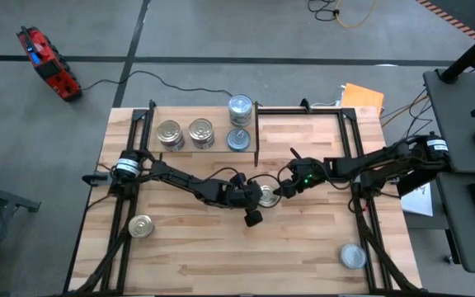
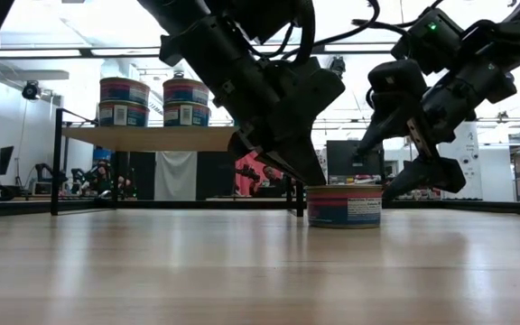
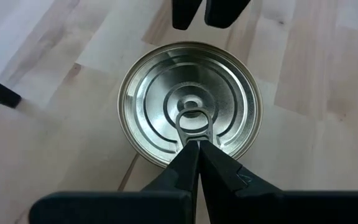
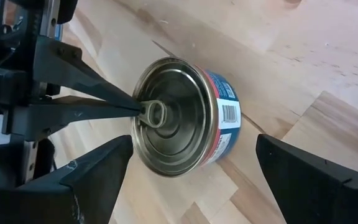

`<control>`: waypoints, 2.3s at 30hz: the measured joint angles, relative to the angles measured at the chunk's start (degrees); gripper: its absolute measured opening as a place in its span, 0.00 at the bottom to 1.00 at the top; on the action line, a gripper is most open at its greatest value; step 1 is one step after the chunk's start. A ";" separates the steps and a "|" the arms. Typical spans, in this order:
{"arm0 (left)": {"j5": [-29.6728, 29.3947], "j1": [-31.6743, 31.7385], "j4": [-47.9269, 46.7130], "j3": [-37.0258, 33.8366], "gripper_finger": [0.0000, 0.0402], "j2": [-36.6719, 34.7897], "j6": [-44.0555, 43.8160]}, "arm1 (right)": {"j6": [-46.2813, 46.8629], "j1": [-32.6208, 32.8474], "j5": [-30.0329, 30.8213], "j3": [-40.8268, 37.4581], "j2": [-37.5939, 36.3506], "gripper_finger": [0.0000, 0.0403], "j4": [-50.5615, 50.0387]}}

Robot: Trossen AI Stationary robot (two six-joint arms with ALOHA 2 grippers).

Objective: Stack canned seafood by type on shelf
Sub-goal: Stack the blue and pink tuna can on top of the blue and pink tuna can on the shelf

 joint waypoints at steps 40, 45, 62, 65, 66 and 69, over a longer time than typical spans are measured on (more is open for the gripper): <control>-2.33 -2.15 3.13 -2.31 0.00 -0.03 -4.64 | 0.72 2.23 0.54 -0.60 0.04 0.85 1.29; -2.65 -2.50 4.45 -3.34 0.00 -0.09 -5.99 | 0.44 2.23 0.80 -0.85 0.04 0.85 1.25; -2.67 -3.06 5.81 -4.25 0.00 -0.15 -7.31 | -1.58 2.21 2.40 -1.01 0.04 0.85 2.31; -2.64 -3.39 6.57 -4.92 0.00 -0.20 -8.18 | -1.49 2.21 2.40 -1.01 0.04 0.85 2.31; -2.43 -3.50 6.58 -4.92 0.00 -0.20 -8.15 | -1.35 2.21 2.39 -1.01 0.04 0.85 2.32; -1.21 -3.57 4.80 -5.44 0.00 0.58 -8.01 | -0.81 2.24 2.36 -1.01 0.04 0.85 2.57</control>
